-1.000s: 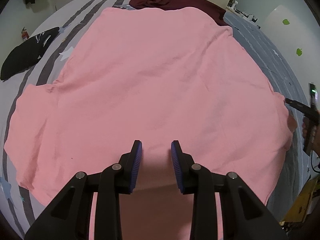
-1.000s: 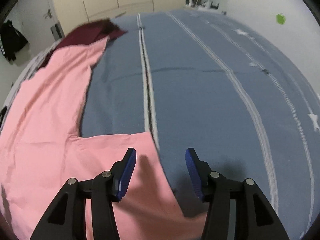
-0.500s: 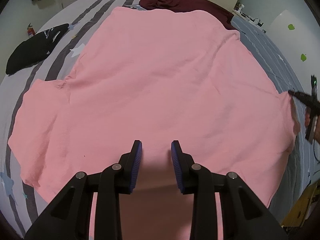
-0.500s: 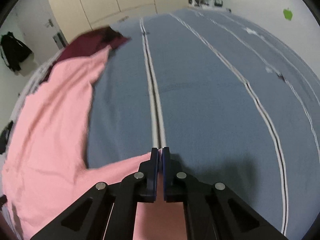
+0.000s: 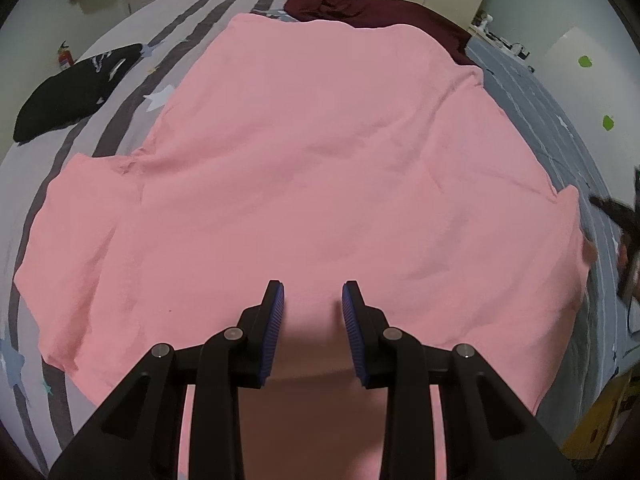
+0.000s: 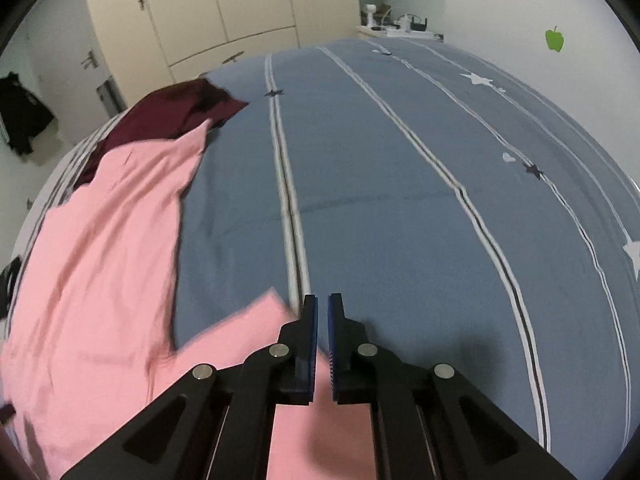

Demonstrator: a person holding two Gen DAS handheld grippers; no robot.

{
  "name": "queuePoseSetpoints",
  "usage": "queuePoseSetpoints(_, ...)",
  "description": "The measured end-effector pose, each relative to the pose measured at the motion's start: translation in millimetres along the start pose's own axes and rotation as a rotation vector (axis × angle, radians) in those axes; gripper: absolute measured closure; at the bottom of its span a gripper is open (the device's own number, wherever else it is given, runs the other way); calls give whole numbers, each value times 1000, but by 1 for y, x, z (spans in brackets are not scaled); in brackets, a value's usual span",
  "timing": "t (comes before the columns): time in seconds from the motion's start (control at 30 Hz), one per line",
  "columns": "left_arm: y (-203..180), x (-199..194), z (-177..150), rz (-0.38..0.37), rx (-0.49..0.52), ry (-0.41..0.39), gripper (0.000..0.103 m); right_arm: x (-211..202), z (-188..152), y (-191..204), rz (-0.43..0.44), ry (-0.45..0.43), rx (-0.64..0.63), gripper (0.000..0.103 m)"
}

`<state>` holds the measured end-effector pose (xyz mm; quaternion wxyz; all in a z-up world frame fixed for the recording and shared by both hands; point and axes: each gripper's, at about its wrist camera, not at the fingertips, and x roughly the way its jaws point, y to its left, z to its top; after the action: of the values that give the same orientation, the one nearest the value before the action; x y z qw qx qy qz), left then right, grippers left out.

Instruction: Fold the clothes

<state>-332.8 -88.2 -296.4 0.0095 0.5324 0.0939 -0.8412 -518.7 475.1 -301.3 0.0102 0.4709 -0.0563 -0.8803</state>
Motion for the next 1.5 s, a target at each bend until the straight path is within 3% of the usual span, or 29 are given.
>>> queuePoseSetpoints(0.17, 13, 0, -4, 29, -5, 4, 76, -16, -59, -8, 11, 55, 47, 95)
queuePoseSetpoints(0.27, 27, 2, -7, 64, -9, 8, 76, -5, -87, -20, -47, 119, 68, 95)
queuePoseSetpoints(0.47, 56, -4, -11, 117, -60, 5, 76, -16, -107, -70, -137, 122, 204, 92)
queuePoseSetpoints(0.53, 60, -10, -12, 118, -64, -1, 76, -26, -106, -78, -121, 101, 247, 80)
queuePoseSetpoints(0.6, 62, -16, -14, 119, -64, -6, 76, -34, -105, -82, -82, 76, 284, 50)
queuePoseSetpoints(0.7, 61, -23, -17, 118, -60, -8, 76, -34, -99, -79, -40, 51, 295, 46)
queuePoseSetpoints(0.93, 58, -37, -25, 115, -48, -19, 76, 5, -90, -78, -79, 82, 313, 42)
queuePoseSetpoints(1.03, 60, -44, -30, 117, -45, -21, 76, 9, -83, -75, -81, 74, 301, 50)
queuePoseSetpoints(1.07, 62, -45, -32, 118, -46, -20, 76, 9, -82, -74, -78, 75, 291, 60)
queuePoseSetpoints(1.1, 64, -47, -35, 118, -51, -20, 76, 10, -80, -73, -75, 78, 280, 79)
queuePoseSetpoints(1.13, 66, -49, -37, 118, -57, -22, 76, 10, -79, -72, -73, 82, 268, 92)
queuePoseSetpoints(1.17, 69, -52, -40, 117, -63, -23, 76, 8, -78, -68, -75, 83, 259, 99)
queuePoseSetpoints(1.37, 92, -62, -54, 109, -107, -39, 76, -33, -63, -29, -45, 4, 223, 99)
queuePoseSetpoints(1.5, 122, -69, -67, 96, -159, -50, 76, -84, -61, 39, 9, -70, 91, 99)
